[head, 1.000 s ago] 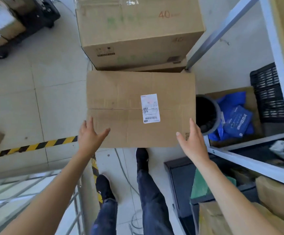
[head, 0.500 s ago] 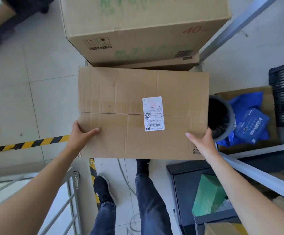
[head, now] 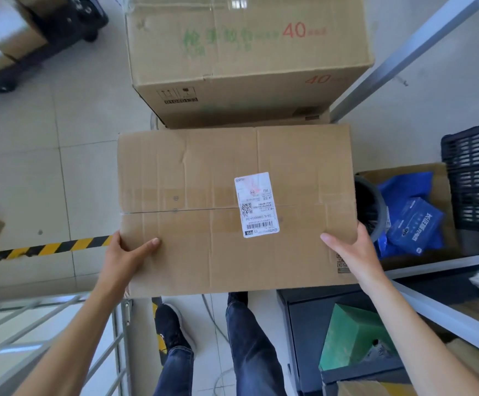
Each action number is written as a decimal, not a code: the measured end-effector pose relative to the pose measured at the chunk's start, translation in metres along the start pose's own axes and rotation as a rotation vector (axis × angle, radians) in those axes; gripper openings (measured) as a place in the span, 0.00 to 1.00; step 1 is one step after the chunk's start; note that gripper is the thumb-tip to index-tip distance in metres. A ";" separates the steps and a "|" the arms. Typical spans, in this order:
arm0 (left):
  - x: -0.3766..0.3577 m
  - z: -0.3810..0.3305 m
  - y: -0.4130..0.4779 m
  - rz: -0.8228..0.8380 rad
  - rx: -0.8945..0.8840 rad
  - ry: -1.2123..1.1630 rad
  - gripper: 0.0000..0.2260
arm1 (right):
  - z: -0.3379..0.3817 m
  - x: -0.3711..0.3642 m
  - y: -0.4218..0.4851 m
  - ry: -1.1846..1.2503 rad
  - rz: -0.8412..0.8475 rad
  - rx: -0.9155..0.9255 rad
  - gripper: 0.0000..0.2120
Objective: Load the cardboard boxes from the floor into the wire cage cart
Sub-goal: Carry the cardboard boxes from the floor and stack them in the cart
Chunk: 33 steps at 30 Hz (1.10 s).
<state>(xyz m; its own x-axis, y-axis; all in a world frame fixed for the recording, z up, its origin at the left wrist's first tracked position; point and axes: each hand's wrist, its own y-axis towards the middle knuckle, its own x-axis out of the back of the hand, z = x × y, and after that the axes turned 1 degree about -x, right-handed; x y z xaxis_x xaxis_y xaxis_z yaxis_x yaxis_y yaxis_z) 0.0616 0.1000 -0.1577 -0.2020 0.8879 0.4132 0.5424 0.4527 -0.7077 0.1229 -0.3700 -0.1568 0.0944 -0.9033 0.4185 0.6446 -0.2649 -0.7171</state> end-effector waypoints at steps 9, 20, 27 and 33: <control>0.116 -0.038 -0.129 -0.184 -0.033 -0.069 0.31 | 0.102 0.012 -0.115 -0.047 0.090 0.129 0.24; 0.300 -0.022 -0.305 -0.504 -0.024 -0.306 0.40 | 0.255 -0.056 -0.283 -0.224 0.241 0.381 0.31; 0.405 0.063 -0.433 -0.695 -0.028 -0.526 0.39 | 0.304 -0.125 -0.444 -0.278 0.351 0.635 0.18; 0.471 0.171 -0.531 -0.853 0.013 -0.689 0.31 | 0.284 -0.208 -0.572 -0.379 0.539 0.772 0.24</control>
<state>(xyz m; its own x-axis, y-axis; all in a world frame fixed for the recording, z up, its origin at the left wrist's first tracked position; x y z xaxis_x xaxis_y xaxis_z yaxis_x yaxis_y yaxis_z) -0.4604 0.2917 0.3145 -0.9214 0.1352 0.3643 -0.0004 0.9372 -0.3488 -0.0500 0.0651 0.3244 0.6656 -0.6357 0.3910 0.7462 0.5581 -0.3628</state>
